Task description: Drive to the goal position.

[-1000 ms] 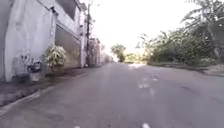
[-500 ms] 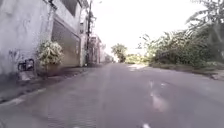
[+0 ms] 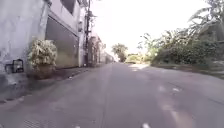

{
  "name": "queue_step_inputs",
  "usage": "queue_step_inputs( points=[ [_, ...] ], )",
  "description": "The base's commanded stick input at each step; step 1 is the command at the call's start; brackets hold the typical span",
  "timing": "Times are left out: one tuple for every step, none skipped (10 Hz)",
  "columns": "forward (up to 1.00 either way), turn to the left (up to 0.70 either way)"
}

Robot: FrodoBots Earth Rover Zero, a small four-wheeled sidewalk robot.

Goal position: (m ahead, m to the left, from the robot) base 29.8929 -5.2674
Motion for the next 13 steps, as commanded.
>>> queue_step_inputs(
  points=[
    [1.0, 0.0],
    [1.0, 0.0],
    [1.0, 0.0],
    [1.0, 0.0],
    [1.0, 0.0],
    [1.0, 0.0],
    [1.0, 0.0],
    [1.0, 0.0],
    [1.0, 0.0],
    [1.0, 0.0],
    [1.0, 0.0],
    [1.0, 0.0],
    [1.0, 0.0]
  ],
)
